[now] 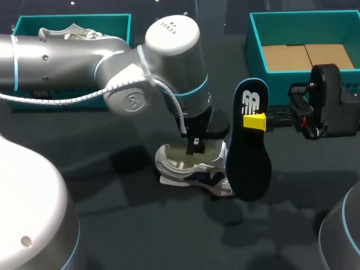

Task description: Take the shoe out of the shoebox, open the shoe tongue, remove and reinsert the insole, then place the shoe into the shoebox

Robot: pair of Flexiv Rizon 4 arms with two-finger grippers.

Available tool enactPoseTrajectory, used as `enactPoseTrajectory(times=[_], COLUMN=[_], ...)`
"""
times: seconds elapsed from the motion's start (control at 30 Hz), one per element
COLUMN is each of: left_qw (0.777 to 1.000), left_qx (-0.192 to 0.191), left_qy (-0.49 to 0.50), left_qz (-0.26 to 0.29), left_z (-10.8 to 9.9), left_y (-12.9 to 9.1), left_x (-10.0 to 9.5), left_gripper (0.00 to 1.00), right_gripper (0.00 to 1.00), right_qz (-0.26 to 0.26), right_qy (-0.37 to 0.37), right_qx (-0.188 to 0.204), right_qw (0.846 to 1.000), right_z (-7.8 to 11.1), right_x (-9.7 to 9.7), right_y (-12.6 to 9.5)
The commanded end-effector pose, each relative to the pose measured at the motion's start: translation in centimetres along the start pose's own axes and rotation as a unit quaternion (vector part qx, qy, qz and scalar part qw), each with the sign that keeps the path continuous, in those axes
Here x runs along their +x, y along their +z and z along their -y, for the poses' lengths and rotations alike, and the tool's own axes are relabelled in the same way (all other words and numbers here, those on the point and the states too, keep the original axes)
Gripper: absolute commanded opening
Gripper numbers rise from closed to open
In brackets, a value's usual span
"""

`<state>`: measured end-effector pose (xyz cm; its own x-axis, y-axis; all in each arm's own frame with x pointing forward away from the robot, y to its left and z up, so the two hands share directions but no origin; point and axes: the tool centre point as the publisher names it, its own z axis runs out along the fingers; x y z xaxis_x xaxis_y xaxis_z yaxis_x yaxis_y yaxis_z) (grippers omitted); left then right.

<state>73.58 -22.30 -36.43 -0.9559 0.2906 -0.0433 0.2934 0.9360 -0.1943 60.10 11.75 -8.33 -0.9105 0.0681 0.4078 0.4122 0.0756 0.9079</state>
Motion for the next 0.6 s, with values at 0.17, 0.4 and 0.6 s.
enactPoseTrajectory(times=[0.17, 0.4, 0.6], left_qw=[0.994, 0.976, 0.976], left_qx=[0.045, 0.066, 0.066], left_qy=[0.091, 0.204, 0.204], left_qz=[-0.035, -0.041, -0.041], left_z=[-1.1, -0.9, -0.9], left_y=[-3.1, -4.8, -4.8], left_x=[0.2, 0.7, 0.7], left_gripper=[0.0, 0.0, 0.0], right_gripper=[0.0, 0.0, 0.0], right_qz=[0.0, 0.0, 0.0], right_qy=[0.0, 0.0, 0.0], right_qx=[0.0, 0.0, 0.0], right_qw=[1.0, 1.0, 1.0], right_z=[0.0, 0.0, 0.0], right_x=[-0.1, -0.1, -0.1], right_y=[0.1, 0.1, 0.1])
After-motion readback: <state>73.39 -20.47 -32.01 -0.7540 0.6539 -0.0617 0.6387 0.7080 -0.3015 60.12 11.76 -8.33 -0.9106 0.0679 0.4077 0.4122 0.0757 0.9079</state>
